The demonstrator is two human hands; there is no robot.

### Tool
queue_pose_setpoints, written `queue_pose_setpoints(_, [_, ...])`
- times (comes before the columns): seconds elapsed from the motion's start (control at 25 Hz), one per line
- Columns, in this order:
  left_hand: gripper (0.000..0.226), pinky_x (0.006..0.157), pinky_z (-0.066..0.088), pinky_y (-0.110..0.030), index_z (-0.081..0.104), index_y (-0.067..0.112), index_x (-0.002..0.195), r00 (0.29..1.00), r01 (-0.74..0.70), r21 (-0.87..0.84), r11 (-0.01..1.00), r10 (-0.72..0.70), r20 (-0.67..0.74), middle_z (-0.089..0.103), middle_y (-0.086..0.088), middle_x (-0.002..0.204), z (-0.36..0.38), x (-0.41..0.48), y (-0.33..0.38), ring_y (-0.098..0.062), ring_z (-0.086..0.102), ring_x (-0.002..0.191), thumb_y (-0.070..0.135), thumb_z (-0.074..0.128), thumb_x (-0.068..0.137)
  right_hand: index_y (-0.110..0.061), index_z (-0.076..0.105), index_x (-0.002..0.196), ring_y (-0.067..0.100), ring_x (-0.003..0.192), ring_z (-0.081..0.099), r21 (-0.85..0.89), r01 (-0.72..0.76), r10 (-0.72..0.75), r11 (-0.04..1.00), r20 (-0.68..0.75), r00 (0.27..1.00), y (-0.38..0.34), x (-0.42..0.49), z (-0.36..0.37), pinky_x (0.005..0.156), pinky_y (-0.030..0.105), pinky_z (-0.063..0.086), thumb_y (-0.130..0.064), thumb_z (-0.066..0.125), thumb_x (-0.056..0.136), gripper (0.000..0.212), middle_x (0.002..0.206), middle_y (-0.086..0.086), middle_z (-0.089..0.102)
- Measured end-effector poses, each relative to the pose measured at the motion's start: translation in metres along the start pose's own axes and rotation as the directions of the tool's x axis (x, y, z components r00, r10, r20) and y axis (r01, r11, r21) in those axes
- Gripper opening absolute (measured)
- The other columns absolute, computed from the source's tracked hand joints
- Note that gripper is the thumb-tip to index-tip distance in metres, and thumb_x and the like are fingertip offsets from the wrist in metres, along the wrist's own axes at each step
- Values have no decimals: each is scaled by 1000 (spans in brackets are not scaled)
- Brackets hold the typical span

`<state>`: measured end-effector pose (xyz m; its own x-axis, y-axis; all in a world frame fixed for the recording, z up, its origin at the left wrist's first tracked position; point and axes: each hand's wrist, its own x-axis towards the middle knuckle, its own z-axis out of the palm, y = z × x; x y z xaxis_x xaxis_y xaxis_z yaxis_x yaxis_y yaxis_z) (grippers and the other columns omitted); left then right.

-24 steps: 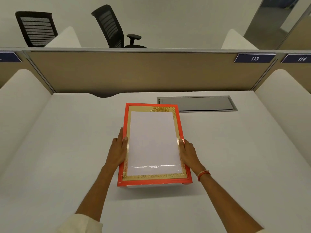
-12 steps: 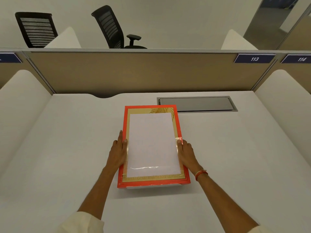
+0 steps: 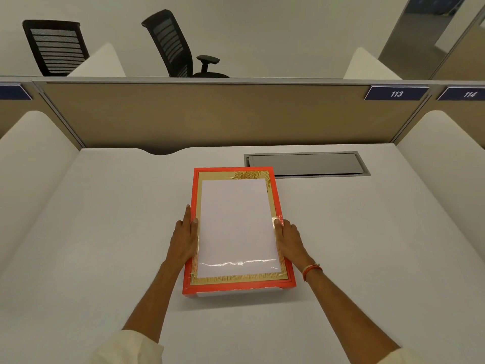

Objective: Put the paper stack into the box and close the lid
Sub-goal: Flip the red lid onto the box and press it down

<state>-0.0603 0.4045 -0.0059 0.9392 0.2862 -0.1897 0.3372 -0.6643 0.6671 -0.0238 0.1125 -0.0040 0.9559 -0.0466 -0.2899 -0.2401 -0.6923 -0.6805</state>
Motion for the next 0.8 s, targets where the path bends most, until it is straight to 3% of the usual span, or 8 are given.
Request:
queue_pose_setpoints(0.08, [67,100,47,-50,4,29,157,1000,15,33,999,-16,20,45,-15,145,-1,0,0,-33,54,125,53,25,98,-10,48,127,26,105,60,-24,-22,23,999,19,1000,-1,-1,-2,95,40,53,-49,26,101,52,121,16,58])
queue_pose_setpoints(0.16, [73,99,49,-50,4,27,157,1000,28,162,986,-26,-16,42,-16,147,-1,-1,6,-34,53,126,61,22,94,-11,39,140,31,119,55,-194,-25,13,981,-60,998,-5,-1,-2,101,43,50,-54,27,99,61,136,17,51])
queue_pose_setpoints(0.24, [76,113,34,-52,8,24,157,986,-42,312,949,90,-140,26,-12,161,3,-2,18,-36,34,144,64,24,95,-11,20,152,34,143,31,-377,70,-142,924,-168,975,-15,-2,1,116,43,29,-60,27,97,74,157,13,28])
queue_pose_setpoints(0.32, [78,123,12,-46,10,20,158,949,-187,432,882,276,-154,9,-7,166,10,-3,33,-29,11,153,64,20,94,-13,6,156,26,152,5,-448,250,-344,858,-139,929,-30,-1,7,122,37,5,-62,22,96,79,164,5,6])
queue_pose_setpoints(0.36, [80,124,5,-43,9,19,158,935,-241,469,850,332,-121,4,-4,166,13,-3,39,-26,4,154,66,14,93,-14,3,156,22,152,0,-477,310,-401,822,-98,911,-35,1,11,123,35,0,-63,19,95,79,165,4,2])
queue_pose_setpoints(0.52, [99,125,-2,-36,0,15,157,948,-278,490,826,319,0,-5,-3,166,27,1,40,-20,-7,153,73,-18,79,-14,-1,155,18,152,-6,-517,338,-388,787,12,922,-40,11,25,125,34,0,-59,23,97,77,165,2,-4])
queue_pose_setpoints(0.8, [104,126,1,-37,-5,13,156,959,-266,486,832,280,45,-6,-4,166,34,5,30,-20,-8,154,72,-27,74,-12,-2,155,19,152,-4,-562,333,-368,757,55,928,-35,14,35,126,36,4,-56,23,99,75,165,4,-2])
